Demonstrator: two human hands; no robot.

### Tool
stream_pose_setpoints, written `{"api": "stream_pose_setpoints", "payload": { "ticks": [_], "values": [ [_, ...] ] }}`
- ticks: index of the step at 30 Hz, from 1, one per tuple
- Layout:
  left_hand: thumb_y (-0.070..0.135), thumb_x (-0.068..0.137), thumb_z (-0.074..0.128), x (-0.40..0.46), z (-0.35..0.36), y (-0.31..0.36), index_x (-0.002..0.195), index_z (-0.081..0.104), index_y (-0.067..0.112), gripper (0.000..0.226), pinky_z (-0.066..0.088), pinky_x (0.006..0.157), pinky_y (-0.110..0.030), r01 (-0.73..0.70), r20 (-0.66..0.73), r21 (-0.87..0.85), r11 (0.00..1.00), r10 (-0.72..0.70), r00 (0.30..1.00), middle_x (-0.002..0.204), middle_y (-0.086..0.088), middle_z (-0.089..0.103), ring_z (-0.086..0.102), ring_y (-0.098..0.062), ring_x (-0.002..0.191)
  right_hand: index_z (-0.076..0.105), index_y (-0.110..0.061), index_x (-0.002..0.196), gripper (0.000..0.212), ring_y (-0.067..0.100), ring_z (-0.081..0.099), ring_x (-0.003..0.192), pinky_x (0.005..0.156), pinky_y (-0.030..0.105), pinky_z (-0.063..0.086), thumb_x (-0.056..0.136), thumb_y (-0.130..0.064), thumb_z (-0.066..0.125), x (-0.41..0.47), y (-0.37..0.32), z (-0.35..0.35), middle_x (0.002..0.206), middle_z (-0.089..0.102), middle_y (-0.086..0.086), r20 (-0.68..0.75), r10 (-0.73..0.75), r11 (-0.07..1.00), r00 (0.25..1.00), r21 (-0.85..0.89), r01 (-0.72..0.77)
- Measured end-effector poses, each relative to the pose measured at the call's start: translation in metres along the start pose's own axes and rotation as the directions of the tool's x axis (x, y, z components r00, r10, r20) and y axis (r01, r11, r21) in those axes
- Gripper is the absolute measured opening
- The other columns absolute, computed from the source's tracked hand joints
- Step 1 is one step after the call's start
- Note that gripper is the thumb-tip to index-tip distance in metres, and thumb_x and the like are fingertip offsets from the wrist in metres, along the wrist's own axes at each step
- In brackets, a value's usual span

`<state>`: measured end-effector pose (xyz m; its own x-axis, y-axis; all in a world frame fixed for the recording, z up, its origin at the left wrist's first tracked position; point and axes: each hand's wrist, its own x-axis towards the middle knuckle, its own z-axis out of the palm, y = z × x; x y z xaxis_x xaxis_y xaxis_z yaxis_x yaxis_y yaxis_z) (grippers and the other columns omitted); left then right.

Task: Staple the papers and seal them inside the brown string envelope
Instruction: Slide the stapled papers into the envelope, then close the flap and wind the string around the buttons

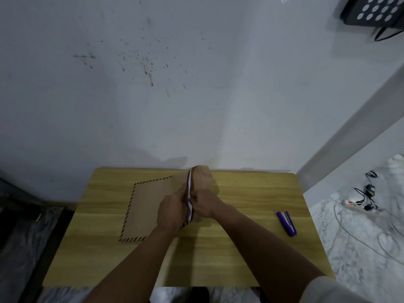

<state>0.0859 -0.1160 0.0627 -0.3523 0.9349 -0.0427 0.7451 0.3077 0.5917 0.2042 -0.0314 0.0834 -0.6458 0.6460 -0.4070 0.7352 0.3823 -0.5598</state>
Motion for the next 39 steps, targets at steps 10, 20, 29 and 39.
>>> {"api": "stream_pose_setpoints", "payload": {
  "ticks": [10, 20, 29, 39],
  "values": [
    [0.02, 0.096, 0.056, 0.003, -0.001, 0.003, 0.145, 0.048, 0.024, 0.05, 0.057, 0.067, -0.037, 0.043, 0.027, 0.06, 0.997, -0.044, 0.999, 0.091, -0.004, 0.075, 0.069, -0.023, 0.076, 0.063, -0.017, 0.129, 0.043, 0.03, 0.066, 0.102, 0.079, 0.032, 0.051, 0.091, -0.036, 0.066, 0.008, 0.0, 0.002, 0.122, 0.064, 0.01, -0.212, 0.11, 0.993, 0.971, 0.074, -0.097],
    [0.032, 0.104, 0.048, 0.012, 0.0, -0.005, 0.153, 0.039, 0.024, 0.051, 0.054, 0.078, -0.035, 0.184, 0.043, -0.004, 0.983, -0.184, 0.982, 0.112, -0.008, 0.074, 0.069, -0.027, 0.095, 0.067, -0.009, 0.125, 0.038, 0.034, 0.069, 0.089, 0.075, 0.047, 0.062, 0.088, -0.008, 0.059, 0.011, 0.003, -0.015, 0.119, 0.07, 0.015, -0.12, 0.287, 0.934, 0.95, 0.254, -0.25],
    [0.043, 0.093, 0.052, 0.032, -0.023, -0.052, 0.155, 0.031, 0.036, 0.065, 0.057, 0.085, -0.038, 0.278, -0.005, 0.083, 0.957, -0.279, 0.96, 0.128, -0.002, 0.068, 0.067, -0.028, 0.111, 0.072, -0.026, 0.115, 0.029, 0.027, 0.068, 0.098, 0.078, 0.037, 0.054, 0.092, -0.017, 0.056, 0.07, -0.002, -0.046, 0.109, 0.072, 0.005, -0.111, -0.013, 0.903, 0.994, -0.429, -0.036],
    [0.025, 0.086, 0.064, 0.083, -0.009, -0.144, 0.16, 0.02, 0.025, 0.086, 0.043, 0.107, -0.055, 0.079, -0.015, 0.434, 0.898, -0.081, 0.997, 0.167, -0.012, 0.024, 0.019, -0.04, 0.153, 0.069, -0.031, 0.119, 0.037, 0.03, 0.066, 0.1, 0.078, 0.038, 0.051, 0.09, -0.014, 0.053, 0.16, 0.019, 0.028, 0.107, 0.067, 0.004, -0.045, -0.207, 0.85, 0.977, -0.502, 0.157]
  ]
}}
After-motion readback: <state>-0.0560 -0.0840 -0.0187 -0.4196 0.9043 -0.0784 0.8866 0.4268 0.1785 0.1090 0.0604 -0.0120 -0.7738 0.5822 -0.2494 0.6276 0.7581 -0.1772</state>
